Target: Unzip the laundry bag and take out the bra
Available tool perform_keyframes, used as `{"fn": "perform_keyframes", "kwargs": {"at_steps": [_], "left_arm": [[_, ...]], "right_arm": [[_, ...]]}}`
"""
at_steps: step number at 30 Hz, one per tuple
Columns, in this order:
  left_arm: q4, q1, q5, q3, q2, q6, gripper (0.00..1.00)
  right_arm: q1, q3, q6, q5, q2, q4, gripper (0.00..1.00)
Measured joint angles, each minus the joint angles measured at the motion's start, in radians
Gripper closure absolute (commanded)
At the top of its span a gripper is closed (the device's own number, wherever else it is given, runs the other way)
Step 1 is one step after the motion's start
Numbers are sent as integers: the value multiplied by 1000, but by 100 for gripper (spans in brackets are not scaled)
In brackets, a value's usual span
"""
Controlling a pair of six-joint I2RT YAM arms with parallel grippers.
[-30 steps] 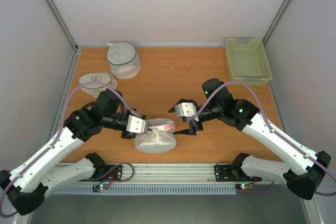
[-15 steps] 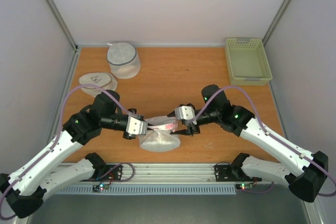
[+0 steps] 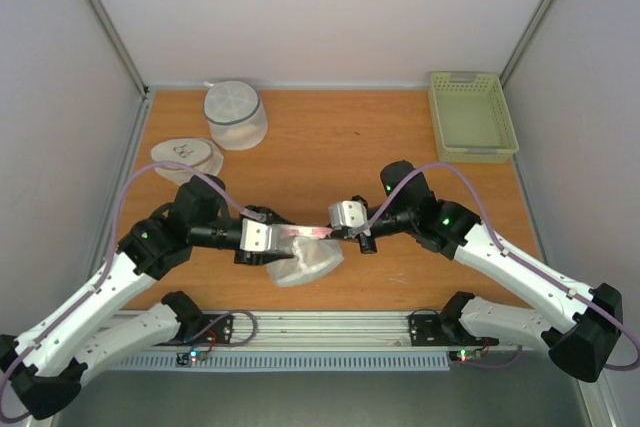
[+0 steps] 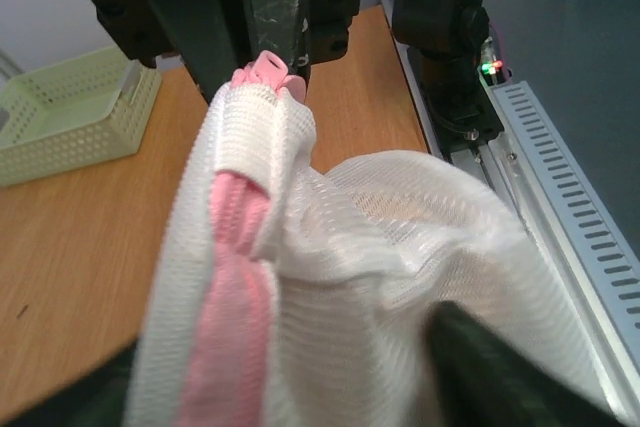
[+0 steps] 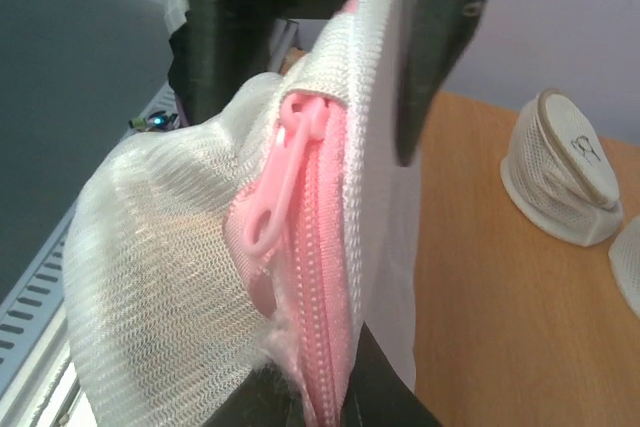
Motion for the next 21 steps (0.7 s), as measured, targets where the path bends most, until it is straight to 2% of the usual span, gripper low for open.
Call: {"fn": "perform_keyframes", "kwargs": {"at_steps": [6, 10, 14, 19, 21], "left_arm": [[-35, 0, -35, 44, 11, -108, 20], [-37, 0, -64, 114, 47, -192, 42], [-103, -2, -63, 151, 73, -172, 46], [-206, -14, -89, 170, 140, -94, 80], [-219, -19, -98, 171, 157, -93, 97]], "right_arm": [[16, 15, 25, 75, 27, 0, 99], [63, 23, 21, 119, 48, -1, 99], [93, 39, 7, 130, 48, -10, 99], [117, 84, -20, 169, 53, -45, 99], [124, 91, -32, 200, 61, -66, 98]]}}
